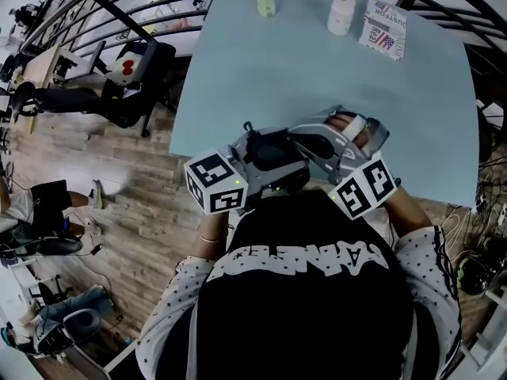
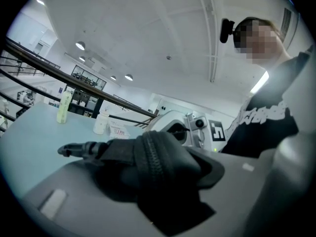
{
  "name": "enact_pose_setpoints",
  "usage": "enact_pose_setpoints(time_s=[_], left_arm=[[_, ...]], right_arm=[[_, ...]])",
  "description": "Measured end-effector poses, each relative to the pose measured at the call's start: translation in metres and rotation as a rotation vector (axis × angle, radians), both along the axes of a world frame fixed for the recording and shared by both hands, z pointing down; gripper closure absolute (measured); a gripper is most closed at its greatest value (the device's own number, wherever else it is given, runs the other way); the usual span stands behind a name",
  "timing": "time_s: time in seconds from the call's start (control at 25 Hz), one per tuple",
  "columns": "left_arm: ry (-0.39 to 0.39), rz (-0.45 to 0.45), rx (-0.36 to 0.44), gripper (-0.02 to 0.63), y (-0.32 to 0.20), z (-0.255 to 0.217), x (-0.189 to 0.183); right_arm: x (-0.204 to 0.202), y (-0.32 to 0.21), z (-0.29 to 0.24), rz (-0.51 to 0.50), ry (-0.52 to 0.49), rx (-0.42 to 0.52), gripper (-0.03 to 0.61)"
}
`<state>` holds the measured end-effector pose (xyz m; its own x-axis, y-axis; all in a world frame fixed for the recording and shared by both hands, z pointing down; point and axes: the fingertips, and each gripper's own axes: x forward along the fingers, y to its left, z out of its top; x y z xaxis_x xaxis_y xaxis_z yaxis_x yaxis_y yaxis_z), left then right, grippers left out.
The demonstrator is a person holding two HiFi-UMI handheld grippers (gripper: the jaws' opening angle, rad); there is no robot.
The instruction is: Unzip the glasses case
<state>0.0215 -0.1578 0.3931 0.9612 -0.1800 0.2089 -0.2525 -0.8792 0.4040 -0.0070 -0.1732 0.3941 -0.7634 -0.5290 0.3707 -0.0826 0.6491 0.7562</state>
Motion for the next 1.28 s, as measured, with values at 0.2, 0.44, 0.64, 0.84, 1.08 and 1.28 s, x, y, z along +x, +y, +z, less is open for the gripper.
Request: enact_pose_setpoints(time_s=[0.2, 0.44, 0.64, 0.84, 1.08, 1.28], left_arm=[[-0.013, 0.019, -0.007, 0.614, 0.005, 0.004, 0.002], [-0.109, 0.1, 0.023, 0.614, 0.019, 0.023, 0.012], [-0.133, 0.119, 0.026, 0.614, 0.023, 0.025, 0.012], [-0.181, 0.139, 0.042, 0.614, 0.023, 0.034, 0.014], [-0.237, 0.152, 0.071, 0.614, 0.024, 0.041, 0.014], [-0.282, 0.15, 0.087, 0.614, 0.022, 0.046, 0.012]], right_arm=[[-0.001, 0.003, 0.001, -0.015, 0.027, 0.02, 0.571], [-0.005, 0.005, 0.002, -0.046, 0.069, 0.068, 0.571], [-0.007, 0.008, 0.001, -0.074, 0.107, 0.095, 0.571], [-0.009, 0.007, 0.004, -0.108, 0.153, 0.127, 0.569], [-0.013, 0.008, 0.003, -0.131, 0.194, 0.164, 0.568], [-0.017, 0.007, 0.004, -0.143, 0.234, 0.204, 0.568]])
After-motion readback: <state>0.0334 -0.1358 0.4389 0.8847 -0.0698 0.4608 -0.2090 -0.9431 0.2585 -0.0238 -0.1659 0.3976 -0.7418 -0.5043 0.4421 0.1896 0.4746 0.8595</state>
